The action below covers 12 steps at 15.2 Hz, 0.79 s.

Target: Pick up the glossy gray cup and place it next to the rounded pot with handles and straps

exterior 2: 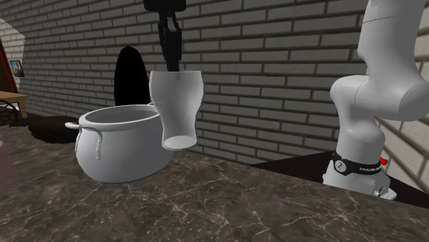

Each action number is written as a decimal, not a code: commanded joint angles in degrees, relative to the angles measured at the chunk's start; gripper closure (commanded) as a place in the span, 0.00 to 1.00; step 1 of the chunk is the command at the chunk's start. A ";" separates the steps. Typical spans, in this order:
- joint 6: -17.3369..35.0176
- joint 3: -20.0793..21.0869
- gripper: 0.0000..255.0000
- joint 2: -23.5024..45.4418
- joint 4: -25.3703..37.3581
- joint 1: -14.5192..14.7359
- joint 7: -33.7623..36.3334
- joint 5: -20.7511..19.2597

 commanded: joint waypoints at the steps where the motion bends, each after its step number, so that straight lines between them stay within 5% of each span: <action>1: 1.49 -0.02 1.00 -0.04 -1.47 -0.03 0.18 -0.01; 12: 9.77 -0.12 1.00 0.33 -9.46 -0.14 1.34 -0.33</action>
